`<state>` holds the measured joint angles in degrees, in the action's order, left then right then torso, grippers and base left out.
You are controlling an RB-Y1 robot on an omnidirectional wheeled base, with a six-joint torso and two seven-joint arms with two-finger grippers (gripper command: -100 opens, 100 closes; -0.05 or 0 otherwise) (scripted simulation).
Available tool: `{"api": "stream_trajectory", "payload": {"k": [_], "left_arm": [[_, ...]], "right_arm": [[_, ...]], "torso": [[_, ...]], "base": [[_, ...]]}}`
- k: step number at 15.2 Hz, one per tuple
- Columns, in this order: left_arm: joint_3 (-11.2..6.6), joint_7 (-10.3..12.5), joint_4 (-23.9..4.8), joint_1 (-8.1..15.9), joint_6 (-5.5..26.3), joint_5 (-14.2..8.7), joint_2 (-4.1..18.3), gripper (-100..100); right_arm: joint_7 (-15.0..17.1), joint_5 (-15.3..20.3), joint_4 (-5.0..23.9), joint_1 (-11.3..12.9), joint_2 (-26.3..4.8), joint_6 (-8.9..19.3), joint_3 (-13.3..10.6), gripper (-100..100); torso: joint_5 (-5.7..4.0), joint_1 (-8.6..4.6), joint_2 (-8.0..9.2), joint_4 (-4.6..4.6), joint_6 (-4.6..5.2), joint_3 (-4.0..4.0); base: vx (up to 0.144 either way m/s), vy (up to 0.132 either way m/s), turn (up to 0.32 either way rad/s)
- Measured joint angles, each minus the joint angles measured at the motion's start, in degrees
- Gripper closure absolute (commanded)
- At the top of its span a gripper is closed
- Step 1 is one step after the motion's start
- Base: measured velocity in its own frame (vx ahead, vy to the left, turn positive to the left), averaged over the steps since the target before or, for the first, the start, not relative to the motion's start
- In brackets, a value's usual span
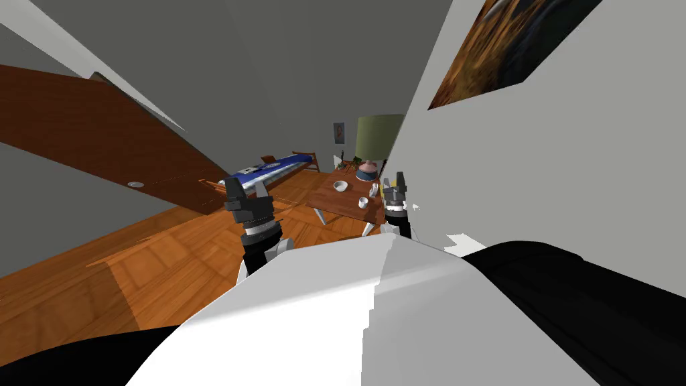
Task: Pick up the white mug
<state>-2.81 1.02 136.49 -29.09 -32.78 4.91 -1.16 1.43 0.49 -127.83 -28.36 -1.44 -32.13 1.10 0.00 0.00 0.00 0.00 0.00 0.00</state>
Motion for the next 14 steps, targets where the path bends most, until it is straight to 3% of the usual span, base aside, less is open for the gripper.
{"api": "stream_trajectory", "payload": {"k": [3,14], "left_arm": [[0.0,0.0,0.0,0.01,0.0,0.0,0.0,0],[0.0,0.0,0.0,0.01,0.0,0.0,0.01,0]], "right_arm": [[0.55,1.53,1.06,0.66,-2.98,-0.7,-0.11,-100],[4.0,13.15,7.74,6.29,-14.53,-4.62,-1.34,-100]], "torso": [[0.0,-0.02,0.0,0.0,-0.04,0.0],[-0.04,-0.19,0.01,0.0,-0.03,0.01]], "base": [[-0.004,-0.002,0.189],[-0.013,-0.026,0.198]]}}
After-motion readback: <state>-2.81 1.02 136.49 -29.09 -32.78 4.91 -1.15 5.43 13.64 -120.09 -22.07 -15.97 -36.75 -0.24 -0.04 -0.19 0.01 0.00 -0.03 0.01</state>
